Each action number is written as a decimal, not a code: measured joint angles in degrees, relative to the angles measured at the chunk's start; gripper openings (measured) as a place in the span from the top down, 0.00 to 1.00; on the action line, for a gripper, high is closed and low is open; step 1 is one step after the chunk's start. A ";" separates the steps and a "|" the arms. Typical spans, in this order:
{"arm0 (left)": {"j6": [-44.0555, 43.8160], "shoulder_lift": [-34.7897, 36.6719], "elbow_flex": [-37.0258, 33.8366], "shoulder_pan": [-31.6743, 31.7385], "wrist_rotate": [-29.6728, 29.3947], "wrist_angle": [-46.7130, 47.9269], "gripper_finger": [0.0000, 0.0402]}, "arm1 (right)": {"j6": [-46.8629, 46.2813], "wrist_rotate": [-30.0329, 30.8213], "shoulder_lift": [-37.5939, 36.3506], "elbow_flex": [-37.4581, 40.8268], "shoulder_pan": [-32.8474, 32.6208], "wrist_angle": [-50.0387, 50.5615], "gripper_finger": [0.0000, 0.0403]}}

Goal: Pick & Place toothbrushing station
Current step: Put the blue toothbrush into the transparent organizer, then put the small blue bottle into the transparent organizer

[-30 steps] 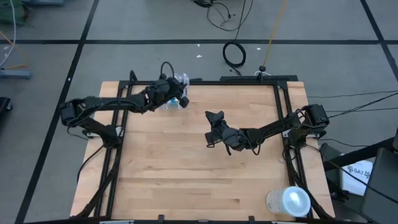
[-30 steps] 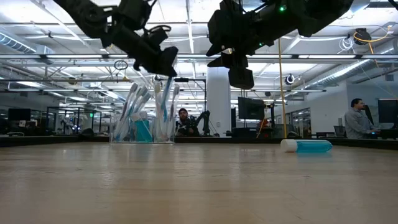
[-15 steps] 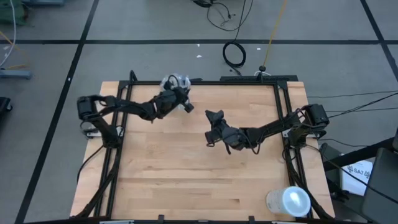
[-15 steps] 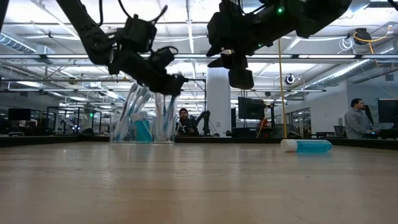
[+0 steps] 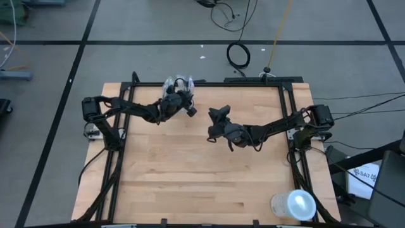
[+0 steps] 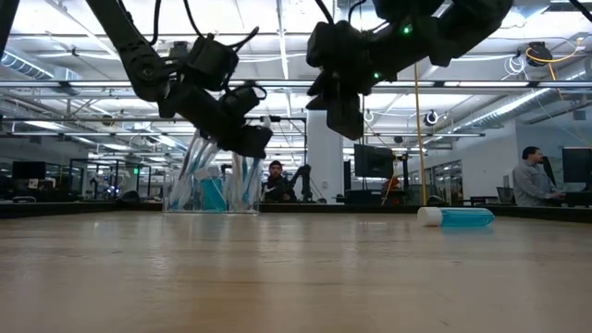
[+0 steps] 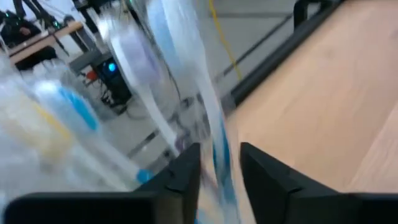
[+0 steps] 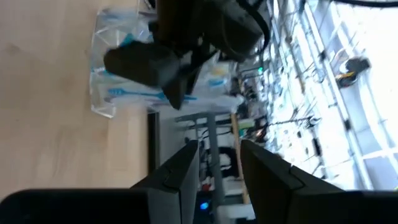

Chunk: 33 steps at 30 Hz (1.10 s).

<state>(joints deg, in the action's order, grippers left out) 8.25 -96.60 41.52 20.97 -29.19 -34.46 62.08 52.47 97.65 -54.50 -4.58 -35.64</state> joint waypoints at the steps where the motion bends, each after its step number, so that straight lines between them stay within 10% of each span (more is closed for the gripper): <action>1: -0.04 0.00 -0.02 -0.05 -0.32 1.44 0.69 | -1.67 -0.02 0.00 0.00 0.22 0.99 0.73; 15: -4.57 16.05 1.66 -6.13 -4.43 19.88 0.44 | -24.19 -1.06 0.02 0.02 0.51 13.62 0.73; 27: -7.54 25.57 1.69 -12.68 -4.10 26.26 0.52 | -61.57 -31.60 -7.62 0.00 -0.33 40.04 0.73; 33: -8.96 25.57 1.69 -14.02 1.90 25.86 0.54 | -65.77 -39.10 -15.73 -0.03 -1.26 60.35 0.73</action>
<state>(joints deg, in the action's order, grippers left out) -0.71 -71.02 43.20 6.95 -27.29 -8.61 -3.69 13.37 81.91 -54.53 -5.85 24.71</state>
